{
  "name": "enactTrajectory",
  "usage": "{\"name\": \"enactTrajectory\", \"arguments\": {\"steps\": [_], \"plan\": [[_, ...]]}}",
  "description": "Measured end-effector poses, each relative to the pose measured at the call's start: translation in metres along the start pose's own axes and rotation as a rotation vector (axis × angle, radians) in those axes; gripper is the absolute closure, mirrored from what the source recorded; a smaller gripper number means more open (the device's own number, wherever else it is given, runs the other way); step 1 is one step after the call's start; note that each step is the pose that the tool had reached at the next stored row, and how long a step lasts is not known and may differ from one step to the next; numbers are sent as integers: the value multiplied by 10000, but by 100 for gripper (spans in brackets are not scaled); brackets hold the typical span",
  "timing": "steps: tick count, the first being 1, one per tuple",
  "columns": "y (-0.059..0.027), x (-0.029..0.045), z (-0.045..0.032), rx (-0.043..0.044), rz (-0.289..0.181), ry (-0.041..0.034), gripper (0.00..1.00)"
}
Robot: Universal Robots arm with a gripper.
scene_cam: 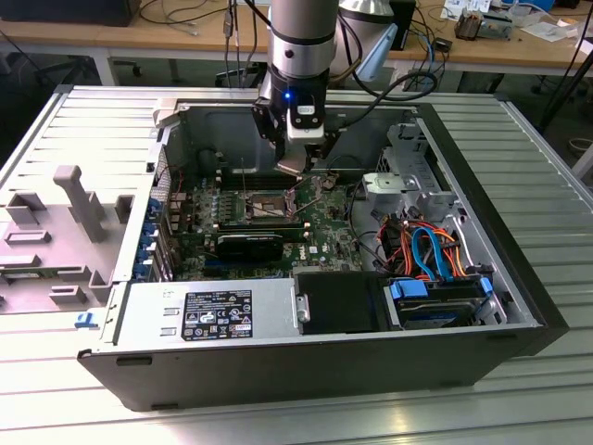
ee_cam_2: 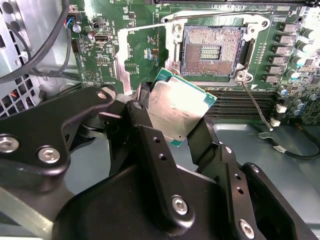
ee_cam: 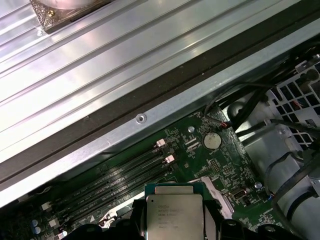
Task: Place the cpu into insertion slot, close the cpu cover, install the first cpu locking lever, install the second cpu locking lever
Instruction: 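Place the cpu into insertion slot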
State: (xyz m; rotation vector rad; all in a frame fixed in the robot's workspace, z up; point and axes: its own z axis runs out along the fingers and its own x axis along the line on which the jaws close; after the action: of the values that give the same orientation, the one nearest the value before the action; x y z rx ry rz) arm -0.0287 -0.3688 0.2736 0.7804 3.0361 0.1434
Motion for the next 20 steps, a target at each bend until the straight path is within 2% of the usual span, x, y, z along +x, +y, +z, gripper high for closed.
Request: {"name": "enactTrajectory", "arguments": {"steps": [20], "plan": [[-4, -2, 2, -6, 306, -27, 45]]}}
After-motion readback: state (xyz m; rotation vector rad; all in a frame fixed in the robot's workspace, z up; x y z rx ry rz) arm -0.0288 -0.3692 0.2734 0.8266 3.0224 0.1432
